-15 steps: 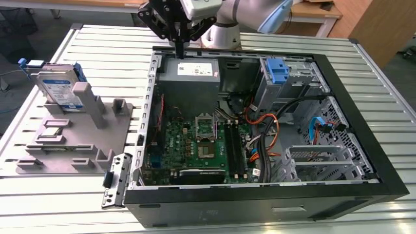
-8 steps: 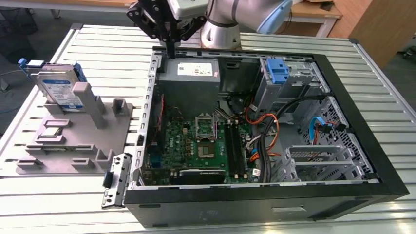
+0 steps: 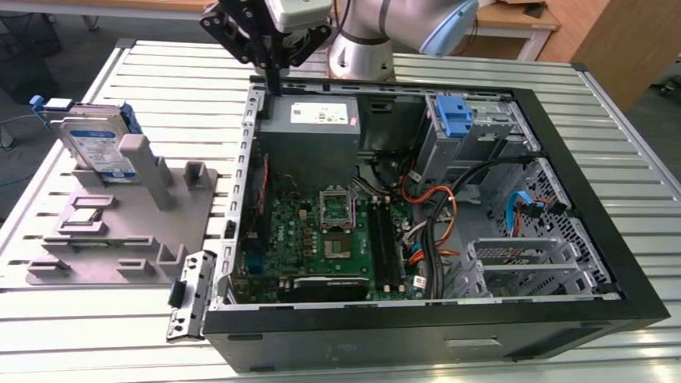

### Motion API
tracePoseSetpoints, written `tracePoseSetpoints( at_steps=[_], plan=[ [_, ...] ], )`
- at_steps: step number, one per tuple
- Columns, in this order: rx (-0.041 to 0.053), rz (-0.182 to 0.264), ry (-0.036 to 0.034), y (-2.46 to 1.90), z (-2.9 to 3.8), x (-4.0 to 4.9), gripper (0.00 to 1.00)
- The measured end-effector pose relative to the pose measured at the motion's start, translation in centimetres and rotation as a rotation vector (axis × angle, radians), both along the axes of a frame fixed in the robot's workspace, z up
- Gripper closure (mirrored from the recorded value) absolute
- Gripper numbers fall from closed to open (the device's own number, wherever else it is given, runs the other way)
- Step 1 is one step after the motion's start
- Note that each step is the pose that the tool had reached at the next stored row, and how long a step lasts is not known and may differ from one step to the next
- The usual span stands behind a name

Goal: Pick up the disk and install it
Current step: 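Reach for the disk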

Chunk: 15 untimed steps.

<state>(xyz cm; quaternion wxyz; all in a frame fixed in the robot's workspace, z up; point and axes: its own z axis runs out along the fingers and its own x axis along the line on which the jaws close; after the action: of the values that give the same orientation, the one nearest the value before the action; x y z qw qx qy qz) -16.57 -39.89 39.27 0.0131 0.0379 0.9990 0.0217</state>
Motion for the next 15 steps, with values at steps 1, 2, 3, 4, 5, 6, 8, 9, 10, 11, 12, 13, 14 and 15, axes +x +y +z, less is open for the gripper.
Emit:
tracePoseSetpoints(
  at_steps=[1,2,3,4,5,6,8,9,10,11,12,13,14,15],
  plan=[
    [0.0,0.0,0.0,0.0,0.0,-0.05,0.9],
    [0.0,0.0,-0.0001,0.0,0.0,-0.11,0.9],
    [0.0,0.0,0.0,0.0,0.0,-0.15,0.9],
    [0.0,0.0,0.0,0.0,0.0,-0.17,0.9],
    [0.0,0.0,0.0,0.0,0.0,-0.19,0.9],
    [0.0,0.0,0.0,0.0,0.0,-0.19,0.9],
    [0.0,0.0,0.0,0.0,0.0,-0.19,0.9],
    [0.0,0.0,0.0,0.0,0.0,-0.19,0.9],
    [0.0,0.0,0.0,0.0,0.0,-0.2,0.9],
    [0.0,0.0,0.0001,0.0,0.0,-0.2,0.9],
    [0.0,0.0,0.0,0.0,0.0,-0.2,0.9],
    [0.0,0.0,0.0,0.0,0.0,-0.2,0.9],
    [0.0,0.0,0.0,0.0,0.0,-0.2,0.9],
    [0.0,0.0,0.0,0.0,0.0,-0.25,0.9]
  ],
)
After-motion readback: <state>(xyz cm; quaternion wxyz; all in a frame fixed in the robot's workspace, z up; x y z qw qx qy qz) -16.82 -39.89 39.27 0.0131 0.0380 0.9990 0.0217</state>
